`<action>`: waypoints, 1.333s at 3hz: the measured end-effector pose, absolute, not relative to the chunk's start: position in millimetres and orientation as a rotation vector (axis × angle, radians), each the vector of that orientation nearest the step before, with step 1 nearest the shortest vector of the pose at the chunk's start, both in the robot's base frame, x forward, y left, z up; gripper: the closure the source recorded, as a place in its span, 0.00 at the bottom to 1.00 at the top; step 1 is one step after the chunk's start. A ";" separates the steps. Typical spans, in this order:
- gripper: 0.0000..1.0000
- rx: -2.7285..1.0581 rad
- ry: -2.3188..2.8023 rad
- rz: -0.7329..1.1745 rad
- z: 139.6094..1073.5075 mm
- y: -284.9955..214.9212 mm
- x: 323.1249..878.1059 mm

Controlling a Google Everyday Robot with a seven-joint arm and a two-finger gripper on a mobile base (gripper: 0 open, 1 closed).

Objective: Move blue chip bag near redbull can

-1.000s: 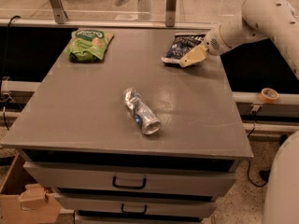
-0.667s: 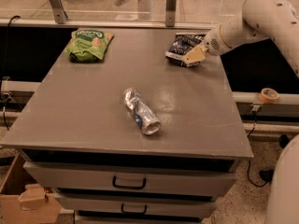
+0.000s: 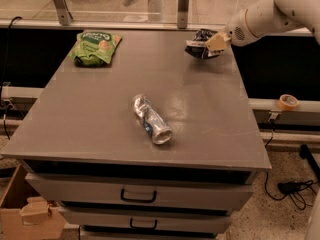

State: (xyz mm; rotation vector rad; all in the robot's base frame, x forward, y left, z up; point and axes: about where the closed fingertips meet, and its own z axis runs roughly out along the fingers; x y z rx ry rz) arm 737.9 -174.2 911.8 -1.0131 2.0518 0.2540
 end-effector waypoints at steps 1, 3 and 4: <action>1.00 -1.013 2.052 0.254 911.7 -174.1 738.0; 1.00 -1.193 1.985 0.321 896.8 -136.2 721.5; 1.00 -1.323 1.929 0.375 888.8 -109.9 691.8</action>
Offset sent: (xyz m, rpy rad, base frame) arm -0.0095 0.0249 -0.0140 -0.0306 0.0106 0.1163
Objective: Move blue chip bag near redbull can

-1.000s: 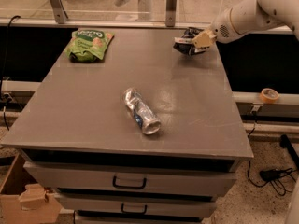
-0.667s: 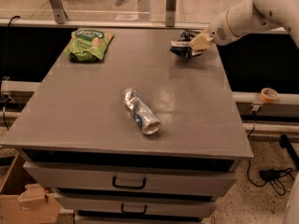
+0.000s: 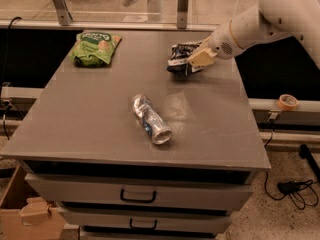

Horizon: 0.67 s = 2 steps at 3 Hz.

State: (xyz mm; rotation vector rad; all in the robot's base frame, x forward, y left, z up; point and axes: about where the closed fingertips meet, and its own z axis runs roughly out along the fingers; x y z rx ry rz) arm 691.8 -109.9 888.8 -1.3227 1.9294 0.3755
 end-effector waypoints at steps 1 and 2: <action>1.00 -1.423 1.920 0.456 879.0 -90.3 647.9; 1.00 -1.485 1.933 0.527 872.3 -79.0 613.9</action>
Offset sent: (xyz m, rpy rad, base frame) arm -0.1218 0.0396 -0.0210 -0.0129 0.1869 0.2141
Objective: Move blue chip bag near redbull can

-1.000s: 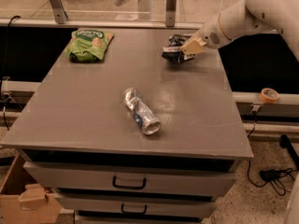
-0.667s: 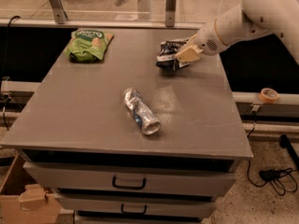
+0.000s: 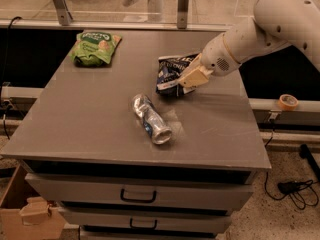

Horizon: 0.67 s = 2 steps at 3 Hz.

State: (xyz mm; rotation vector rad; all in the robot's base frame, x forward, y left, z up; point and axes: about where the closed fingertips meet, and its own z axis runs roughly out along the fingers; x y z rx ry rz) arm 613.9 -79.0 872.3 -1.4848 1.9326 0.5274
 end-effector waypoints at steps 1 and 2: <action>0.82 -1.547 1.950 0.578 868.3 -70.8 590.3; 0.59 -1.587 1.960 0.598 864.5 -66.8 579.4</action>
Offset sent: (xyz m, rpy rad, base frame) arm -0.0470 0.0125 -0.0096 -0.0540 0.1064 0.1014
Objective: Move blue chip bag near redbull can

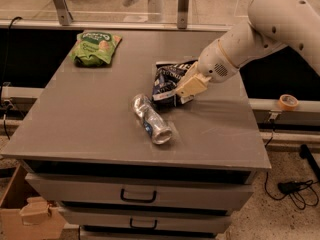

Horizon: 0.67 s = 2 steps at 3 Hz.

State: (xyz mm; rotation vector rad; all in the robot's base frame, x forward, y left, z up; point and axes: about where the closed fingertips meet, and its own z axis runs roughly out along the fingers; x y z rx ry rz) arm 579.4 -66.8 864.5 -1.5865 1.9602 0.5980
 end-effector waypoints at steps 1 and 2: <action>0.28 -1.609 1.965 0.590 863.4 -68.0 576.6; 0.04 -1.607 1.965 0.560 867.0 -72.4 579.9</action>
Offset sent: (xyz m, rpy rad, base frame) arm 0.0046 -0.0149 0.0095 -0.0438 -0.0387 -0.0135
